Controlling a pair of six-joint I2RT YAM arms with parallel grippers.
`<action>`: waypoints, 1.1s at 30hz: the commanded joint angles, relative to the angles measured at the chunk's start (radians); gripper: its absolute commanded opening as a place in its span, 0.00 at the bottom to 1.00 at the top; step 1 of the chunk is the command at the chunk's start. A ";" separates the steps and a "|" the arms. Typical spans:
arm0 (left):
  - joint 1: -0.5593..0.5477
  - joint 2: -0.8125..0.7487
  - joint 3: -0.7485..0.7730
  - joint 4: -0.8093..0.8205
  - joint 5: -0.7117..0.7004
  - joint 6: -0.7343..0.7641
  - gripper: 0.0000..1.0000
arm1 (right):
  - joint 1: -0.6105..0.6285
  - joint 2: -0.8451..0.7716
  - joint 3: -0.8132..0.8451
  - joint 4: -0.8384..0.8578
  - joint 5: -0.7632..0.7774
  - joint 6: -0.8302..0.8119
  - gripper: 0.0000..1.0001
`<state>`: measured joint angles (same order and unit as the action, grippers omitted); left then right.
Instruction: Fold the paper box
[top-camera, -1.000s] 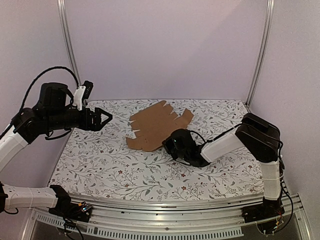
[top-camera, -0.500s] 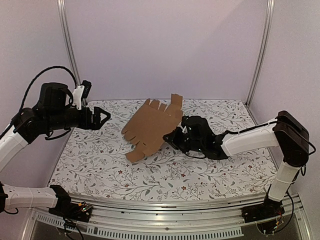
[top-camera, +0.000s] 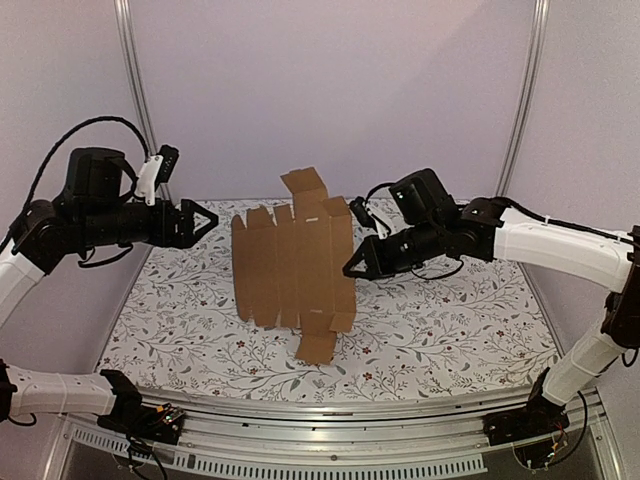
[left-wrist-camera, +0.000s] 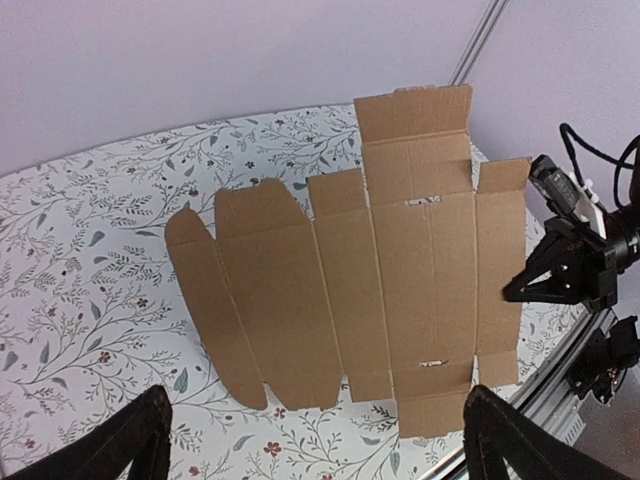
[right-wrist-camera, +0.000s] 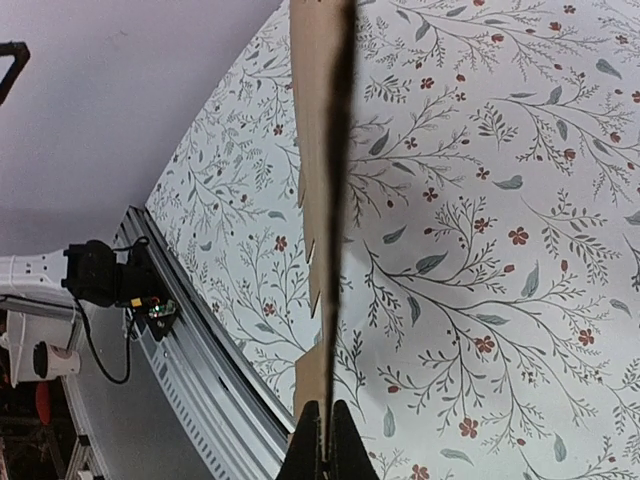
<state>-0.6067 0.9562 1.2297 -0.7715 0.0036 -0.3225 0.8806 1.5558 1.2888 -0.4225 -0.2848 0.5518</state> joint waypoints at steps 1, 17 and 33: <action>0.004 0.045 0.033 -0.047 0.061 0.019 1.00 | -0.007 -0.028 0.152 -0.418 -0.095 -0.288 0.00; 0.003 0.146 0.095 -0.011 0.235 0.073 0.99 | -0.006 0.093 0.540 -0.978 0.029 -0.647 0.00; -0.112 0.241 0.108 -0.036 0.197 0.266 0.85 | -0.008 0.203 0.605 -1.012 0.006 -0.695 0.00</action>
<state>-0.6807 1.1778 1.3083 -0.7845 0.2607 -0.1196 0.8764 1.7348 1.8572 -1.3415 -0.2714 -0.1177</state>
